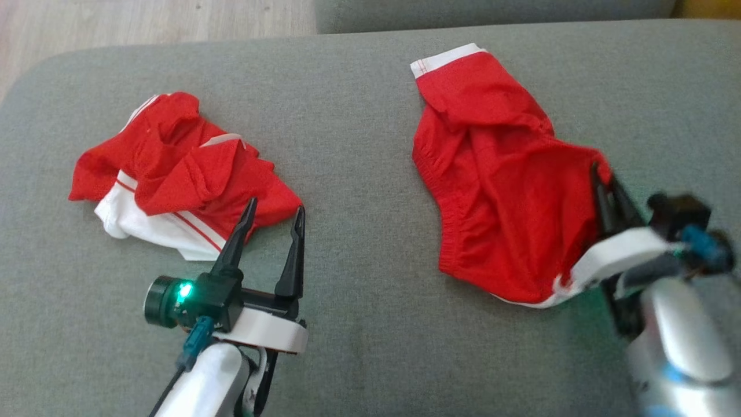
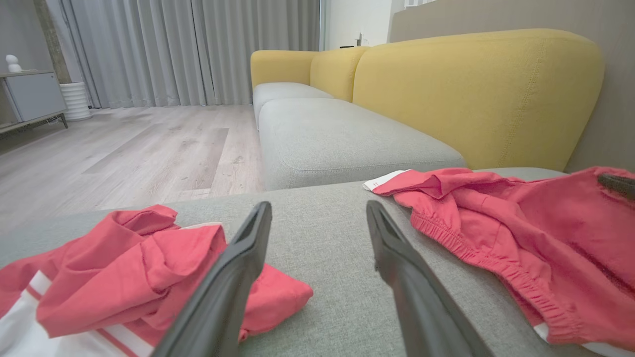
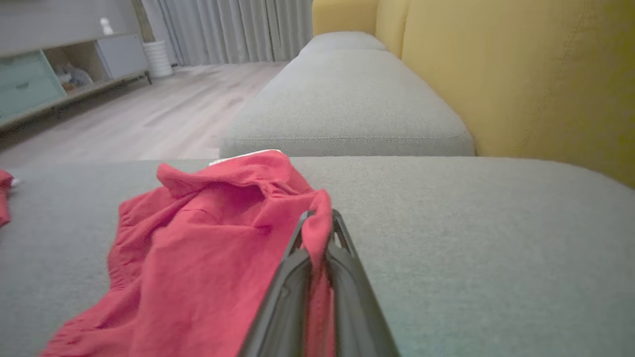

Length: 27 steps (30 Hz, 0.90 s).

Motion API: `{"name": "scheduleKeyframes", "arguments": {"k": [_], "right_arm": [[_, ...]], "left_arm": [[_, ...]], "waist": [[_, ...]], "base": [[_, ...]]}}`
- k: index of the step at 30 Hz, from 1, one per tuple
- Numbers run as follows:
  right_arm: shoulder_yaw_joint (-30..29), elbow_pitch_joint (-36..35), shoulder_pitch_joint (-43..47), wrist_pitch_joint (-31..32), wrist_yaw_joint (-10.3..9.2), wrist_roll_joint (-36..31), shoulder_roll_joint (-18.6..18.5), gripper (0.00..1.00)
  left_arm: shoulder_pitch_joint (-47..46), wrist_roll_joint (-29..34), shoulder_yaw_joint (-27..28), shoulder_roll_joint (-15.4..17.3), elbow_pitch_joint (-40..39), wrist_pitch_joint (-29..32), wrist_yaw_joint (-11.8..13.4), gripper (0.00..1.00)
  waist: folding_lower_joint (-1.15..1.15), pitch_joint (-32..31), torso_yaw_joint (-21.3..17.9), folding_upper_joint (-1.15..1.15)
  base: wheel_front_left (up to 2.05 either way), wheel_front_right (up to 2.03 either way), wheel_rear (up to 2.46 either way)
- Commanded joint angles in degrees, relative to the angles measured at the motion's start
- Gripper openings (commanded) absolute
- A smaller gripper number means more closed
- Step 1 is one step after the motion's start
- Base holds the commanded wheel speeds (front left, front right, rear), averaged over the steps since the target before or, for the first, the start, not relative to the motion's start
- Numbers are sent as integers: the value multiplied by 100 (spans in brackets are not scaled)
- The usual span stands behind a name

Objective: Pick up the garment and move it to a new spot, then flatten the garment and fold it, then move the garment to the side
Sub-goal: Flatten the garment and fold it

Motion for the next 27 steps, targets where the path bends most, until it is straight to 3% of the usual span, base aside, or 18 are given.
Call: {"name": "scheduleKeyframes", "arguments": {"k": [1, 7, 16, 17, 18, 23, 27], "right_arm": [[116, -244, -343, 40, -4, -76, -122, 0], [155, -126, -797, 994, -4, -75, -1186, 0], [60, 689, -1305, 1257, -4, 52, -2200, 0], [21, 802, -1356, 1253, -4, 9, -2269, 5], [-40, 901, -1406, 1229, -4, -73, -2329, 100], [-471, 1337, -1614, 1074, -4, -532, -2384, 100], [-810, 1438, -1681, 810, -4, -940, -2178, 100]], "left_arm": [[-196, 37, 235, 40, -131, -45, -10, 100], [-314, 108, 221, -68, -79, -45, -116, 100], [-418, 192, 282, -193, -27, -45, -217, 100], [-419, 202, 291, -206, -23, -45, -224, 100], [-420, 211, 302, -218, -19, -45, -231, 100], [-396, 254, 369, -261, 16, -45, -259, 100], [-353, 297, 431, -264, 36, -45, -277, 100]], "waist": [[1, 20, -8, 0], [1, 193, 130, 0], [1, 406, 395, 0], [1, 420, 411, 0], [1, 430, 422, 0], [1, 403, 412, 0], [1, 275, 305, 0]], "base": [[0, 0, 0], [0, 0, 0], [0, 0, 0], [0, 0, 0], [0, 0, 0], [0, 0, 0], [0, 0, 0]]}}
